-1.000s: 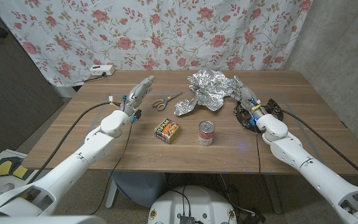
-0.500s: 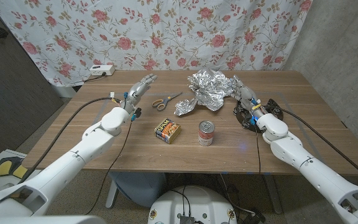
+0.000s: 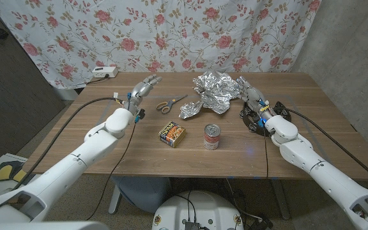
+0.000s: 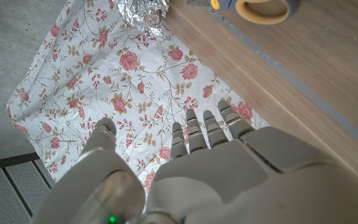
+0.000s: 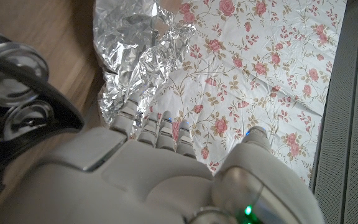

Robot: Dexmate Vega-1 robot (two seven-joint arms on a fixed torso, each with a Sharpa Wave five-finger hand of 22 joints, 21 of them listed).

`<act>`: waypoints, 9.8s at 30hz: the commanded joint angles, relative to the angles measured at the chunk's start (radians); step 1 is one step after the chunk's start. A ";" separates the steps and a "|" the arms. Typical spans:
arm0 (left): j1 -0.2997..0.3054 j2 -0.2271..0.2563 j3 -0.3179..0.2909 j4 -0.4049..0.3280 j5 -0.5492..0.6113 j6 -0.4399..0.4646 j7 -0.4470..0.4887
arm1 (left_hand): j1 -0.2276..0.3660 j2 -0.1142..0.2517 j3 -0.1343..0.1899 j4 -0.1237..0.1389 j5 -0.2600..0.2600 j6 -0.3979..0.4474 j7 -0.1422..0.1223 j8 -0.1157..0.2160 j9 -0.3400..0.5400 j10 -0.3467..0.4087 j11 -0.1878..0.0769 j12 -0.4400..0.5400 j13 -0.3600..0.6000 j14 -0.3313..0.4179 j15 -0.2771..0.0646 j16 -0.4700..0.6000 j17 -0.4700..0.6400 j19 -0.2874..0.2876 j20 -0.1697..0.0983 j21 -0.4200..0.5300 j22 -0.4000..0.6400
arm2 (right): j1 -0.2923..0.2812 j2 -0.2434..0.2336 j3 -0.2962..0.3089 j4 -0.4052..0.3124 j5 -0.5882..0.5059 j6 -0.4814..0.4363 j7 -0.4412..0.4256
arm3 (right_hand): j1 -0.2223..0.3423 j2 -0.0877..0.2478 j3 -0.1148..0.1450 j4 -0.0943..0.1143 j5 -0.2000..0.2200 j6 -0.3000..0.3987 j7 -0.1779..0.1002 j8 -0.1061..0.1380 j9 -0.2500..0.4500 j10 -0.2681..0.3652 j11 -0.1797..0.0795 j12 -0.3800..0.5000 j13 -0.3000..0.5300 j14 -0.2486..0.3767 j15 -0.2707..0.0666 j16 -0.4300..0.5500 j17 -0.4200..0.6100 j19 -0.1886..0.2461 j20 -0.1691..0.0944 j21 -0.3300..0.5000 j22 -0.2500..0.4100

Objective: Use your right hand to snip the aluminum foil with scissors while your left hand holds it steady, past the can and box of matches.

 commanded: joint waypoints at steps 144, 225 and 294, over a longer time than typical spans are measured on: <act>-0.420 0.036 0.452 -0.104 0.858 0.707 -0.433 | 0.336 0.002 -0.010 -0.002 0.007 -0.320 -0.006 -0.006 0.001 0.129 -0.060 0.013 0.033 -0.015 -0.024 -0.003 0.001 -0.018 -0.025 -0.018 0.001 | -0.036 -0.047 0.028 -0.081 -0.014 0.030 0.008 | 0.046 0.016 0.045 -0.021 -0.001 0.015 -0.064 0.000 0.000 0.009 -0.036 0.009 -0.009 -0.006 -0.005 0.012 -0.012 -0.015 0.005 0.009 0.001; -0.500 -0.118 0.569 0.085 0.908 0.766 -0.407 | 0.408 -0.007 -0.048 0.012 0.001 -0.141 0.034 0.025 0.001 0.301 -0.072 0.008 0.008 0.038 -0.070 0.001 -0.001 0.021 -0.068 -0.016 0.000 | -0.030 -0.055 0.028 -0.088 -0.009 0.006 0.009 | 0.046 0.018 0.054 -0.020 0.000 0.004 -0.053 -0.004 0.000 0.009 -0.033 0.006 -0.011 -0.008 0.003 0.015 -0.012 -0.033 0.006 0.007 0.002; -0.514 -0.190 0.627 0.175 0.865 0.828 -0.327 | 0.438 0.019 -0.075 0.019 0.002 0.072 0.073 0.023 0.003 0.409 -0.143 0.026 0.029 0.132 -0.092 0.023 0.001 0.048 -0.064 -0.014 0.000 | -0.050 -0.073 0.043 -0.092 0.013 -0.012 0.014 | 0.052 0.018 0.062 -0.022 0.003 0.014 -0.052 -0.001 0.000 0.009 -0.033 0.006 -0.012 -0.008 0.004 0.016 -0.013 -0.034 0.006 0.009 0.002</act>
